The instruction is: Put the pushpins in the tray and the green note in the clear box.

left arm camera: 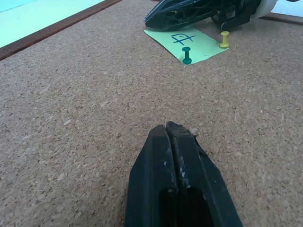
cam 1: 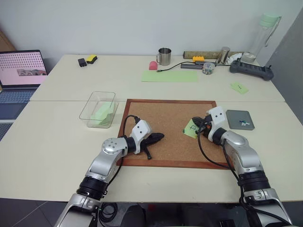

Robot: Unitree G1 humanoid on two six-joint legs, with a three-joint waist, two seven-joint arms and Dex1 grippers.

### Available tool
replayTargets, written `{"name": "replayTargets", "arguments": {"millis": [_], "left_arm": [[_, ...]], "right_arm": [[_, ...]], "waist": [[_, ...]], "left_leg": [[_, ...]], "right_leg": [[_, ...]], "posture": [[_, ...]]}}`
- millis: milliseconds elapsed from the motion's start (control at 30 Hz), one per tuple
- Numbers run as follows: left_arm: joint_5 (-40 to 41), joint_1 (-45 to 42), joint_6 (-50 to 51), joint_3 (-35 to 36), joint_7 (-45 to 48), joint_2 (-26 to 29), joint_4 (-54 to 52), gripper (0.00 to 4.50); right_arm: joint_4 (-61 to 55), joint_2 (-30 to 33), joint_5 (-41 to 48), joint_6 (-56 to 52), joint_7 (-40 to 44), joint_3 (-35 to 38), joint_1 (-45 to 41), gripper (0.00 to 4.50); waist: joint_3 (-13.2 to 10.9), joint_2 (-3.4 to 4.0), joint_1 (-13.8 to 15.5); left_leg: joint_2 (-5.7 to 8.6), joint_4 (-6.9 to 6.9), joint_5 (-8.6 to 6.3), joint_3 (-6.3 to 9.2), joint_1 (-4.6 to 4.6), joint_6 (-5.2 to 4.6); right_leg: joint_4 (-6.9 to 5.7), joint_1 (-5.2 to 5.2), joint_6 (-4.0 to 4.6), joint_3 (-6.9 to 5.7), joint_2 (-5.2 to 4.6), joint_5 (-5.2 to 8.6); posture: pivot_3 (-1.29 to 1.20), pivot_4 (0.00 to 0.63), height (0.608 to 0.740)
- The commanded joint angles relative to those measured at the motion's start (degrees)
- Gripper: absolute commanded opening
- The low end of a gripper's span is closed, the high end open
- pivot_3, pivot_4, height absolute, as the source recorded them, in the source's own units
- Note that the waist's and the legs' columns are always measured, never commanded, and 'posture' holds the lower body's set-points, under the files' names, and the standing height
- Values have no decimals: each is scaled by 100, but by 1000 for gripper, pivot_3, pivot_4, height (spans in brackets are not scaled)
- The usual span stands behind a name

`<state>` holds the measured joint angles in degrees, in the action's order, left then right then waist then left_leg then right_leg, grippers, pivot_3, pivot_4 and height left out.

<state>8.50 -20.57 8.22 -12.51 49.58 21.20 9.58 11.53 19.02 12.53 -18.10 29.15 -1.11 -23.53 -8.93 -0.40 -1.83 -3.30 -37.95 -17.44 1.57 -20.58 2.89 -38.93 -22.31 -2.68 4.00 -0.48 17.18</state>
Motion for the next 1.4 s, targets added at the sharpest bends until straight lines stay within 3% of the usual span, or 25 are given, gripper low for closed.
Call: {"name": "replayTargets", "arguments": {"millis": [33,500,767,1167,1400], "left_arm": [[-162,134,139,-87,7,85,263,0],[-189,181,218,-101,-12,102,209,0],[-185,193,246,-105,0,112,183,0],[-201,220,215,-131,11,107,190,0],[-212,238,169,-143,6,97,199,0]], "right_arm": [[-217,-19,68,85,-17,176,-42,39],[-1445,110,488,-278,-12,442,50,39],[-1560,206,523,-366,-103,570,33,39],[-675,775,298,-438,-1088,1708,-251,39],[-119,1057,195,-607,-1075,1748,-252,39]], "waist": [[0,0,0],[-3,3,0],[-3,2,1],[-3,3,1],[-3,3,0]], "left_leg": [[0,0,0,0,0,0],[0,0,0,4,-5,0],[0,2,0,4,-5,0],[0,7,-1,2,-5,-1],[0,7,-1,-1,-5,-2]], "right_leg": [[0,0,0,0,0,0],[0,-3,0,-2,0,0],[4,-2,-1,-2,1,0],[8,-2,0,1,2,1],[8,-2,0,2,2,1]], "posture": [[0,150,740],[0,150,740],[0,150,740],[0,150,740],[0,150,740]]}}
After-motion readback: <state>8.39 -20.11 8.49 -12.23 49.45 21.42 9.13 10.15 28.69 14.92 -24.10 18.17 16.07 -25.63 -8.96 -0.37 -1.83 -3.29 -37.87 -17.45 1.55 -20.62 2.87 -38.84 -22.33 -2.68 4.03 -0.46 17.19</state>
